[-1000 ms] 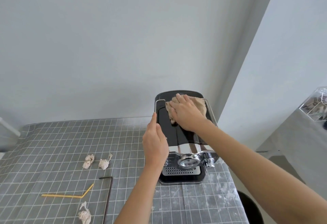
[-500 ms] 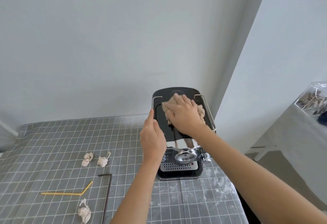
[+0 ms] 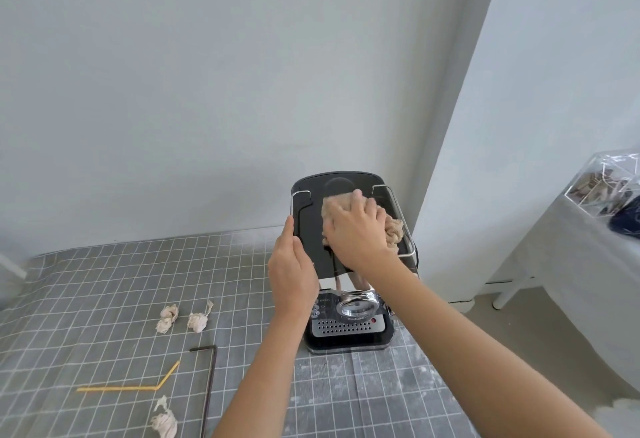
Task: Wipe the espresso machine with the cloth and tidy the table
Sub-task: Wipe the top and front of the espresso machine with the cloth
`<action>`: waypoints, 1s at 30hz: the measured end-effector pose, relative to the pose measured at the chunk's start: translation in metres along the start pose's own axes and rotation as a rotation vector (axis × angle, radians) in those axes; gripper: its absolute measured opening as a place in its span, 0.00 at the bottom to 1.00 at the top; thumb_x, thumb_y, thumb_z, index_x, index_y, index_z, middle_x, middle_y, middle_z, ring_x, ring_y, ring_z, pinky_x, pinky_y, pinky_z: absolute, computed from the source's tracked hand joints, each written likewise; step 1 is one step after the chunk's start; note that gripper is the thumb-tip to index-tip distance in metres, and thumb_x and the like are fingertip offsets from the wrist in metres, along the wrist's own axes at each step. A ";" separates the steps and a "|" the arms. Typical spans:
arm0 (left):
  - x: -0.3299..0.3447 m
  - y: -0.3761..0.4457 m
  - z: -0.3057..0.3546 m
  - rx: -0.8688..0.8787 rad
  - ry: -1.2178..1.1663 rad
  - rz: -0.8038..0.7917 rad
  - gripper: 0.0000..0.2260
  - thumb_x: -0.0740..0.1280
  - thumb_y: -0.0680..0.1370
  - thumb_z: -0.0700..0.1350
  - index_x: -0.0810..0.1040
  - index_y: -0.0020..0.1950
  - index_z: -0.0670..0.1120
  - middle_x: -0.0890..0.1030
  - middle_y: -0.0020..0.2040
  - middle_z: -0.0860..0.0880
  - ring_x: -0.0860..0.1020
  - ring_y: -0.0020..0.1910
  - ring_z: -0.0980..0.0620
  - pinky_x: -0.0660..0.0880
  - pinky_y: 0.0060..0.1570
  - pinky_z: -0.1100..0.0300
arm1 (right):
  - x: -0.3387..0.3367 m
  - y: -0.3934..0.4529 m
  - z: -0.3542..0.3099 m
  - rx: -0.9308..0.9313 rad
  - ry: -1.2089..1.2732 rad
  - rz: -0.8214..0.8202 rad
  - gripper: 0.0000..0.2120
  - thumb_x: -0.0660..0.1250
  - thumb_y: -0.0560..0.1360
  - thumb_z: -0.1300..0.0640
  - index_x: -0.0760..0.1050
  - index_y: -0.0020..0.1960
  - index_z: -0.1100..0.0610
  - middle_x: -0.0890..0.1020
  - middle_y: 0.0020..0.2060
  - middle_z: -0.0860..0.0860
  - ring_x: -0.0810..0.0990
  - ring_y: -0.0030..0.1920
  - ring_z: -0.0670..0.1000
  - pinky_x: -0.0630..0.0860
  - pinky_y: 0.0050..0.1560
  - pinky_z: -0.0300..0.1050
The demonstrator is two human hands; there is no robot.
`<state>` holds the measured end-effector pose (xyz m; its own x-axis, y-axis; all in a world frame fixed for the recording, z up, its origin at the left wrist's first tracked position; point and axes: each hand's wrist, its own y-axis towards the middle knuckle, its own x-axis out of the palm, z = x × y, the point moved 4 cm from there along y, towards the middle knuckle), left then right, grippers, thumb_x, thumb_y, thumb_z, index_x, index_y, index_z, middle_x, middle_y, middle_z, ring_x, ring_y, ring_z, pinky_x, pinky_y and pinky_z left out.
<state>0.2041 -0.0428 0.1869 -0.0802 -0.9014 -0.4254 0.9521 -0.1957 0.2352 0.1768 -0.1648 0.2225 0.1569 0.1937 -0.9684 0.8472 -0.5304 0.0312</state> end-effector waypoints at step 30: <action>0.006 0.003 -0.003 0.057 0.040 -0.023 0.19 0.50 0.83 0.41 0.66 0.74 0.43 0.72 0.71 0.44 0.70 0.71 0.49 0.62 0.65 0.66 | 0.007 -0.117 0.042 -0.612 0.126 0.239 0.17 0.57 0.81 0.53 0.79 0.63 0.56 0.77 0.67 0.57 0.73 0.69 0.59 0.67 0.72 0.55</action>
<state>0.2076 -0.0476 0.1821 -0.0889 -0.8806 -0.4654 0.9316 -0.2389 0.2740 0.0572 -0.1362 0.2015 0.4028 0.2437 -0.8823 0.9111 -0.0143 0.4120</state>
